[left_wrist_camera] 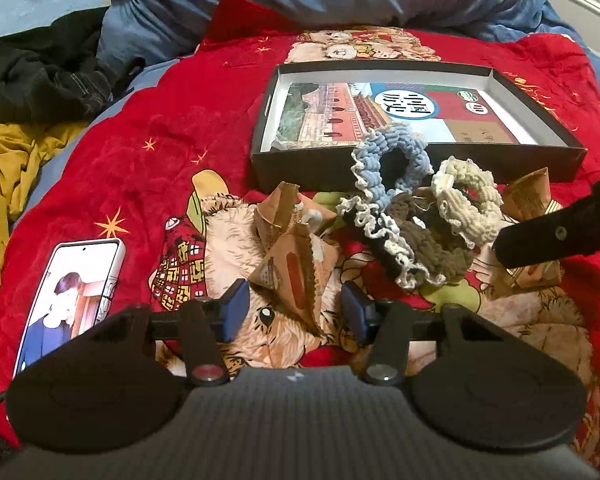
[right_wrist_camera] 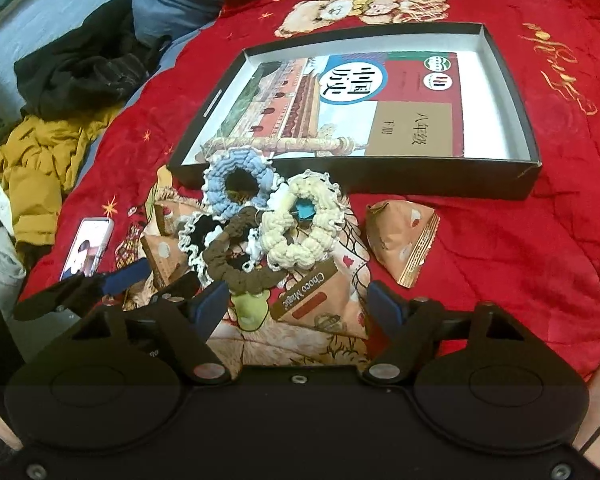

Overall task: Organize objects
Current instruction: 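Move both grippers toward the candy packets beside the scrunchies, then grasp a brown paper candy packet with left gripper while right grasps Choco Magic packet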

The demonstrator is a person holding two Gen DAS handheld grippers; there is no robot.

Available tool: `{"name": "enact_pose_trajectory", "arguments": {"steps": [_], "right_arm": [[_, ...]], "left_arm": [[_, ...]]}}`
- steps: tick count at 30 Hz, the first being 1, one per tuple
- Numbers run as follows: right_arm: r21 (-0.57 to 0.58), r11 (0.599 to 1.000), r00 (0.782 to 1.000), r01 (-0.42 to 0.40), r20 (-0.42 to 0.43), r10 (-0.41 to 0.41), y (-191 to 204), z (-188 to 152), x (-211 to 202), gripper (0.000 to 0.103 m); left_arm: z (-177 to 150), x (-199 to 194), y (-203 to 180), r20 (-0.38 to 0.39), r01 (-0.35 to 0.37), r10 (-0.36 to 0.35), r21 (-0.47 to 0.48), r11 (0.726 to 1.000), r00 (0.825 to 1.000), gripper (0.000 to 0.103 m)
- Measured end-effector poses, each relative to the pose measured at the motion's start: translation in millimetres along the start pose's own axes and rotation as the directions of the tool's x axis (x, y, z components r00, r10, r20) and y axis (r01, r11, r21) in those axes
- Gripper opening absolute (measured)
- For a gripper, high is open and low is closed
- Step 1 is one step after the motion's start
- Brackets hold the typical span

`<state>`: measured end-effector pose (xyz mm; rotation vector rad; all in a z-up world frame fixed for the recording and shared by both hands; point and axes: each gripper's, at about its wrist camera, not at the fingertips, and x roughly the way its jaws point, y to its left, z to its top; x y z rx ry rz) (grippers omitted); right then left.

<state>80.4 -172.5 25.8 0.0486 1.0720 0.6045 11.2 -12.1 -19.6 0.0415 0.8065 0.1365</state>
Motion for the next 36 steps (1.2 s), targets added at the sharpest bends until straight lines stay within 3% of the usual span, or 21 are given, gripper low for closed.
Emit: {"name": "enact_pose_trajectory", "arguments": {"steps": [2,4,9,12,20,36], "right_arm": [[0.014,1.0,1.0,0.009,-0.004,-0.009,-2,0,3,0.074],[0.012,1.0,1.0,0.025,-0.012,-0.025,-2,1,6,0.074],[-0.001,0.999,0.998,0.032,-0.047,-0.032,2,0,13,0.073],[-0.029,0.999,0.998,0.045,-0.052,-0.046,6,-1,14,0.071],[-0.023,0.997,0.995,0.067,-0.078,-0.069,5,2,18,0.053],[-0.051,0.998,0.993,0.022,-0.114,-0.027,15,2,15,0.05]], "left_arm": [[0,1,0,-0.001,0.001,-0.001,0.001,1.0,1.0,0.048],[0,2,1,-0.004,0.006,-0.006,-0.004,1.0,1.0,0.035],[0,0,5,-0.016,0.029,-0.029,-0.017,0.999,0.999,0.023],[-2,-2,4,-0.014,0.029,-0.029,-0.009,1.0,0.999,0.022],[-2,-5,6,-0.022,0.044,-0.044,-0.024,0.999,0.999,0.019],[-6,-10,7,-0.026,0.064,-0.064,-0.019,0.998,0.998,0.017]]}}
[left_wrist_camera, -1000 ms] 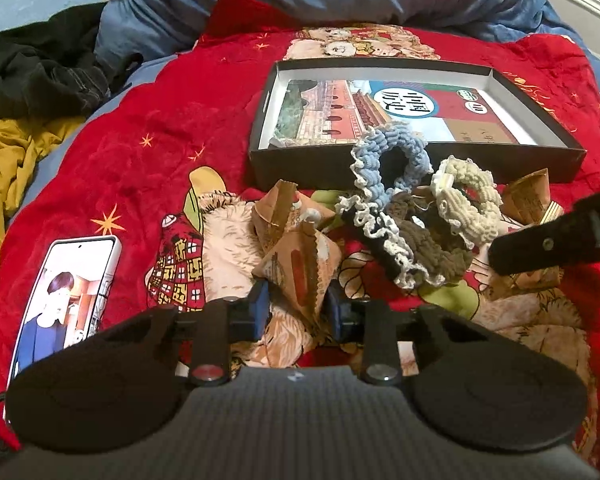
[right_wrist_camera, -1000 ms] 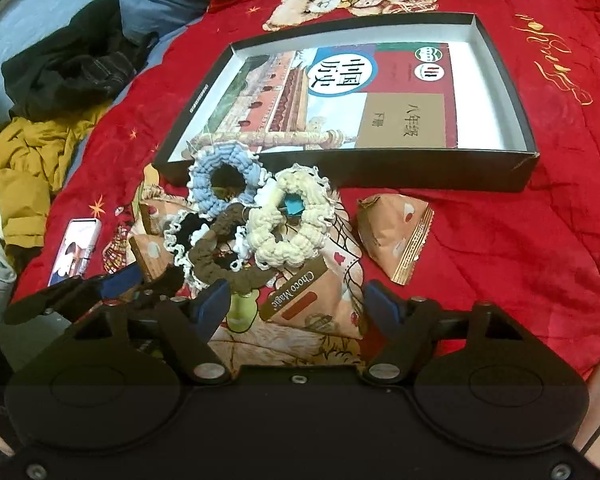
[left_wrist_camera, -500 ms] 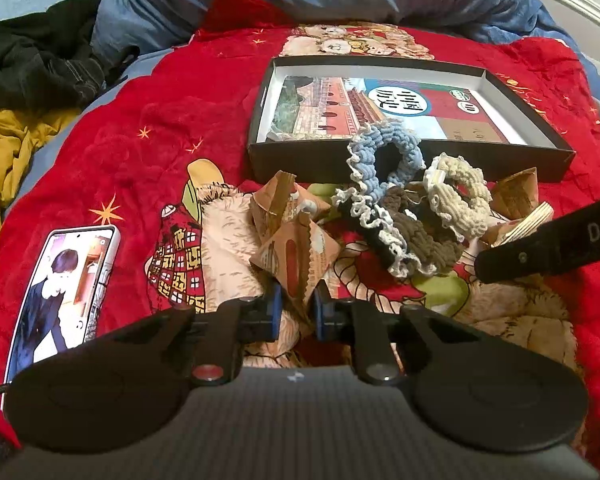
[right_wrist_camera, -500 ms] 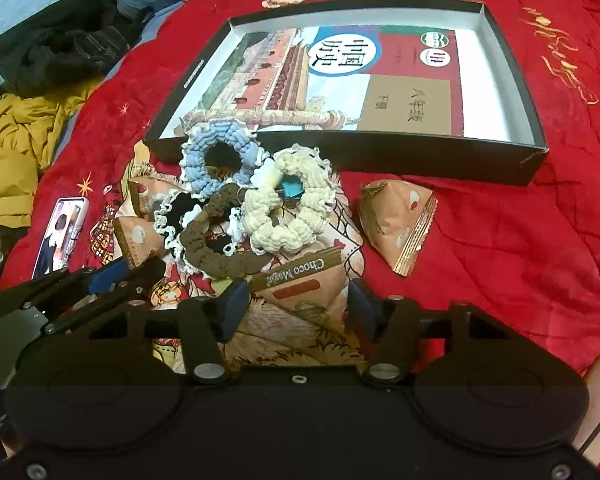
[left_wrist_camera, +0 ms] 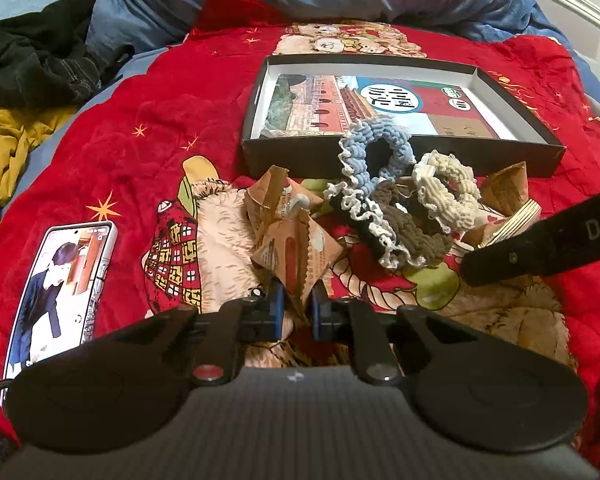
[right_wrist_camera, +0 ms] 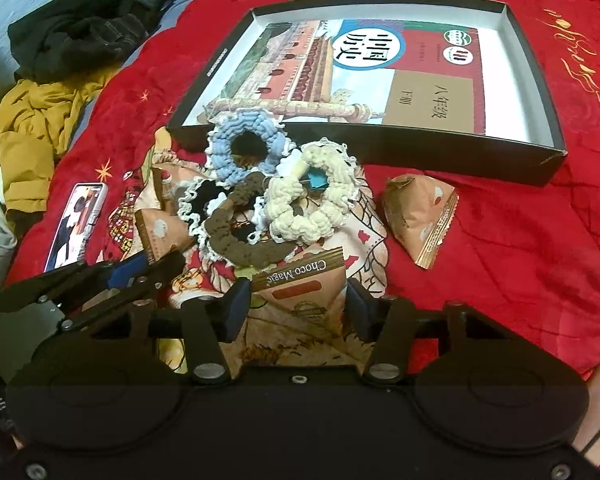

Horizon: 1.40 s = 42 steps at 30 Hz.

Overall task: Organize objects
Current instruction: 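Grasp a brown paper candy packet with left gripper while right grasps Choco Magic packet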

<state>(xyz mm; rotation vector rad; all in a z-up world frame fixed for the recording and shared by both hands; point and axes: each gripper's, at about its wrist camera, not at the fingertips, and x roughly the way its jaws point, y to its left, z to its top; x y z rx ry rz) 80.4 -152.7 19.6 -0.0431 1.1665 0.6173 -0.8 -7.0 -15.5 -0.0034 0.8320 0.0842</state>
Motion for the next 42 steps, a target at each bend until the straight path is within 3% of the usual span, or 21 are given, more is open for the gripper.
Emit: {"name": "enact_pose_trajectory", "arguments": {"steps": [42], "right_arm": [[0.069,0.997,0.999,-0.029,0.026,0.027,-15,-3,-15,0.05]], "left_arm": [[-4,-3,-4,0.004,-0.001,0.001,0.017,1.0,1.0,0.016]]}}
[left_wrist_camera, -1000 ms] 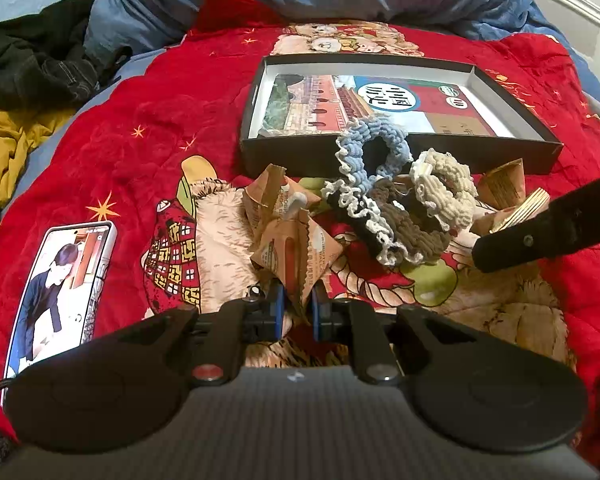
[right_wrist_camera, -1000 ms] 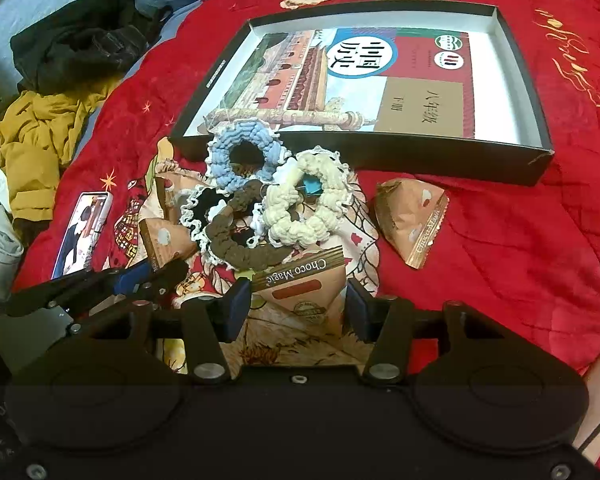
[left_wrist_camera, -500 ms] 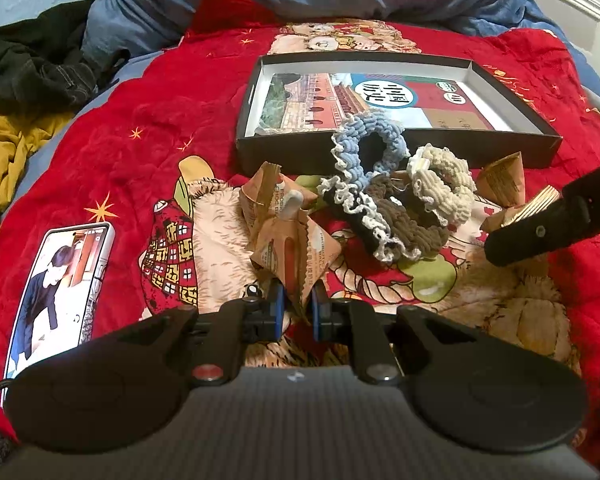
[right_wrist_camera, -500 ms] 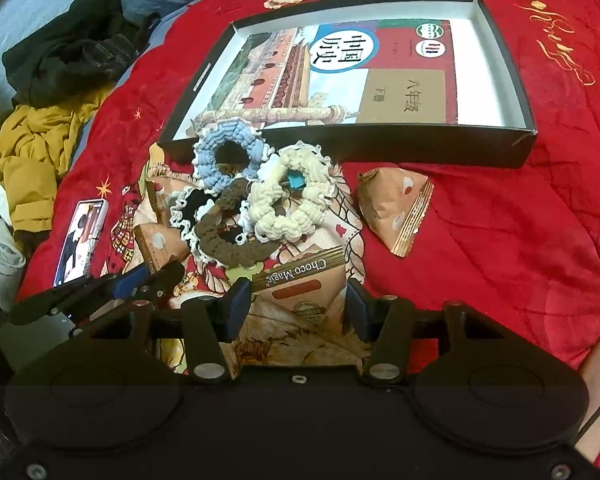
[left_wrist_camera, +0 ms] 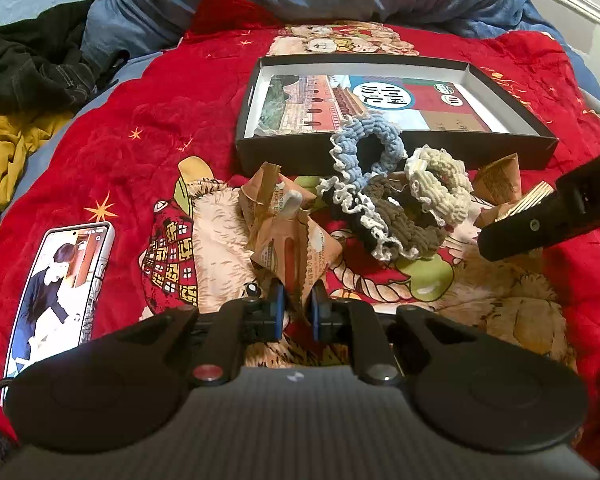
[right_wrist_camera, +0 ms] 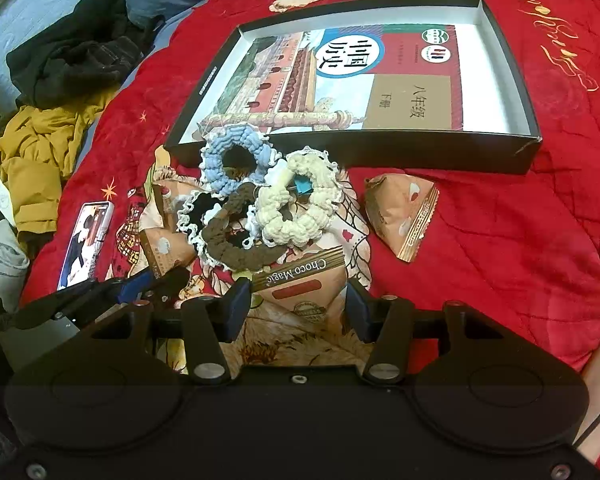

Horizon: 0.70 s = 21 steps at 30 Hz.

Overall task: Organize objects
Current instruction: 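Grasp a brown paper candy packet with left gripper while right grasps Choco Magic packet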

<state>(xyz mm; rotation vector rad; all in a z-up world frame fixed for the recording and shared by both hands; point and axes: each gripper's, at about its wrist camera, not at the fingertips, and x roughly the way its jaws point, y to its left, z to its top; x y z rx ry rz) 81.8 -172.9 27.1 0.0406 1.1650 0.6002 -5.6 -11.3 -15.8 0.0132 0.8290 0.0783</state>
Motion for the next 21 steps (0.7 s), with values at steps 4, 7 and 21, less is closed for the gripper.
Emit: {"name": "enact_pose_trajectory", "arguments": {"steps": [4,7,21], "right_arm": [[0.005,1.0,1.0,0.0,0.003,0.0,0,0,0,0.05],[0.007,1.0,1.0,-0.002,0.002,0.002,-1,0,-1,0.049],[0.013,1.0,1.0,-0.016,0.018,0.016,-2,0,-6,0.05]], "left_arm": [[-1,-2,2,0.0,0.003,-0.003,-0.011,1.0,1.0,0.016],[-1,-3,0,0.005,-0.001,0.001,-0.001,1.0,1.0,0.016],[-5,-29,-1,0.136,0.014,-0.015,0.012,1.0,0.991,0.015]]}}
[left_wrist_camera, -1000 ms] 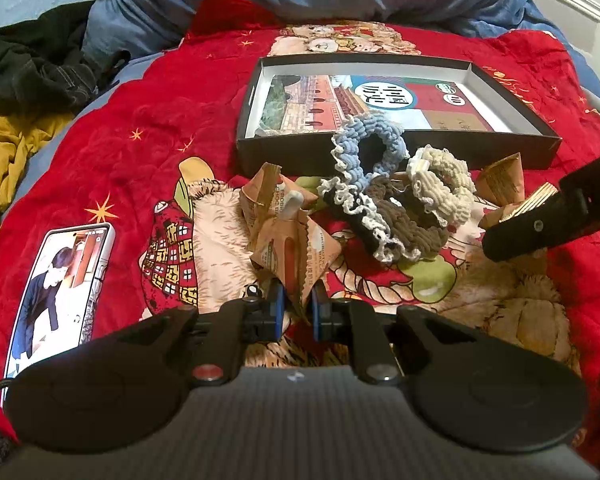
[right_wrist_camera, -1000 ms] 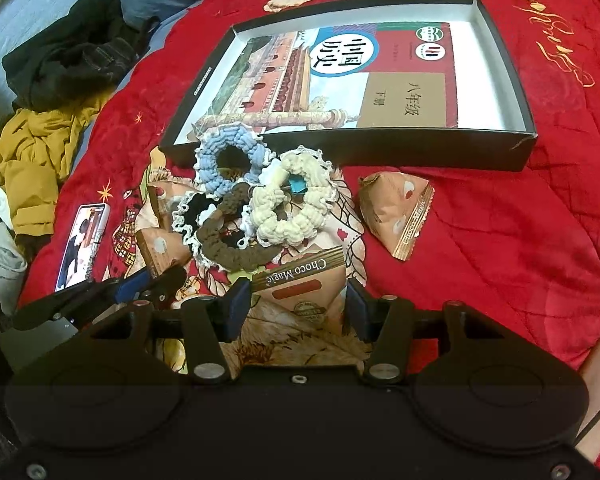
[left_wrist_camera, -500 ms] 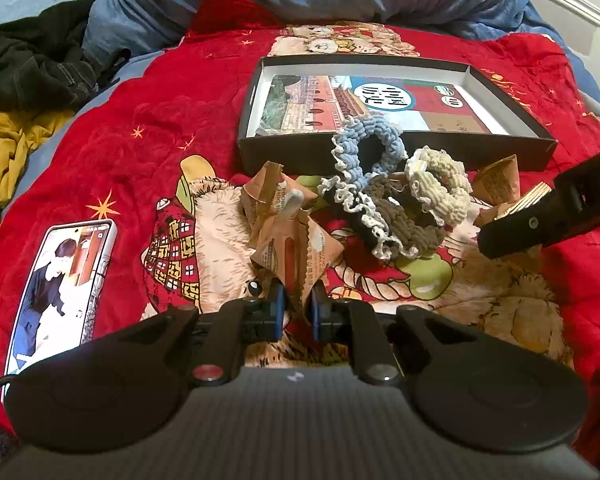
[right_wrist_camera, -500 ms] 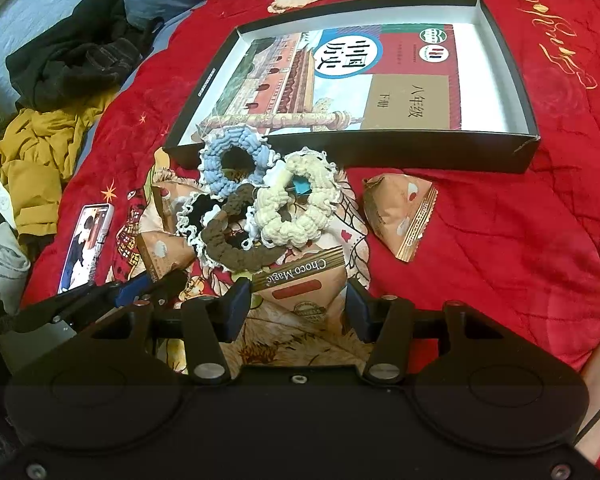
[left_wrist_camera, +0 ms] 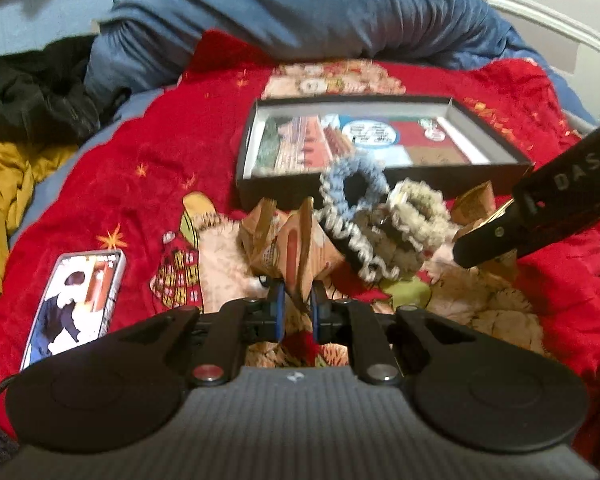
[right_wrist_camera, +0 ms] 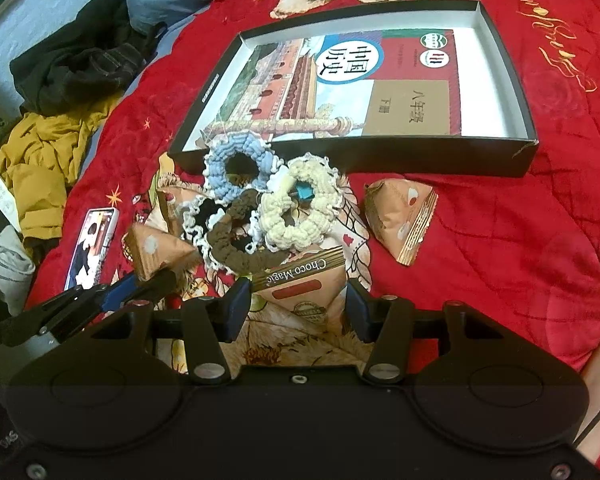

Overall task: Organize objects
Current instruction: 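Grasp a brown paper candy packet with left gripper while right grasps Choco Magic packet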

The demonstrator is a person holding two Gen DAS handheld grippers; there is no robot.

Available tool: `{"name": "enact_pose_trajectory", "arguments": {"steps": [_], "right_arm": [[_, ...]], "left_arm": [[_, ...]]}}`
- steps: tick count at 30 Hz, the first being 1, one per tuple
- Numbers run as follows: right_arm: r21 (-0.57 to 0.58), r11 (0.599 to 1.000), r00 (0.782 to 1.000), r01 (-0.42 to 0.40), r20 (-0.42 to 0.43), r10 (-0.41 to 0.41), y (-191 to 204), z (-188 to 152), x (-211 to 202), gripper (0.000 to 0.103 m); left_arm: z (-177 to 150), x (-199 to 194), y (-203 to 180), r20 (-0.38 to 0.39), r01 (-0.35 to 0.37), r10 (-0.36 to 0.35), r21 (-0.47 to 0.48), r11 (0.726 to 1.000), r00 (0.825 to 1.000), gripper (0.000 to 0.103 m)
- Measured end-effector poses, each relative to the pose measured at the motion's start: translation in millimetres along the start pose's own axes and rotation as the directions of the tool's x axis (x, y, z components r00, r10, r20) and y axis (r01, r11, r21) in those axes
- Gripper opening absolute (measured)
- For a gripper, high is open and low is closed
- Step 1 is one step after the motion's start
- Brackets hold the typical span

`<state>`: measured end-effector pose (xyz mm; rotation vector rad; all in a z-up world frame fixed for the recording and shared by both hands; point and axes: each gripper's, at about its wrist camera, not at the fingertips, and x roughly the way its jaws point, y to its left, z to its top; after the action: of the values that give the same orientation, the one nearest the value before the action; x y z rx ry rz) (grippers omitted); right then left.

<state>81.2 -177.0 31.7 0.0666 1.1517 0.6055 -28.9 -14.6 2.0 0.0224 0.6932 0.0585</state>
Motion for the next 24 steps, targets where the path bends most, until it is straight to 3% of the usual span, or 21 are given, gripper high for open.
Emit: {"name": "enact_pose_trajectory", "arguments": {"steps": [4,7,12,14,16,24], "right_arm": [[0.005,1.0,1.0,-0.007,0.013,0.006,0,2,-4,0.05],[0.012,1.0,0.999,-0.011,0.031,0.011,0,5,-8,0.05],[0.018,1.0,0.999,-0.017,0.039,0.016,1,7,-9,0.05],[0.013,1.0,0.999,-0.016,0.033,0.016,1,5,-8,0.05],[0.01,1.0,1.0,-0.015,0.025,0.015,1,5,-6,0.05],[0.017,1.0,1.0,-0.023,0.013,0.022,0,4,-3,0.05]], "left_arm": [[2,-8,-1,0.055,0.008,-0.008,0.007,1.0,0.998,0.007],[3,-14,-2,0.096,0.019,-0.021,0.015,1.0,0.995,0.007],[3,-8,-4,0.058,0.021,-0.022,0.022,1.0,0.998,0.009],[3,-5,-4,0.042,0.0,0.0,0.017,1.0,0.999,0.016],[3,-1,-4,0.041,-0.039,0.039,0.009,0.999,0.998,0.046],[4,24,-6,-0.016,-0.081,0.082,0.017,0.997,0.997,0.062]]}}
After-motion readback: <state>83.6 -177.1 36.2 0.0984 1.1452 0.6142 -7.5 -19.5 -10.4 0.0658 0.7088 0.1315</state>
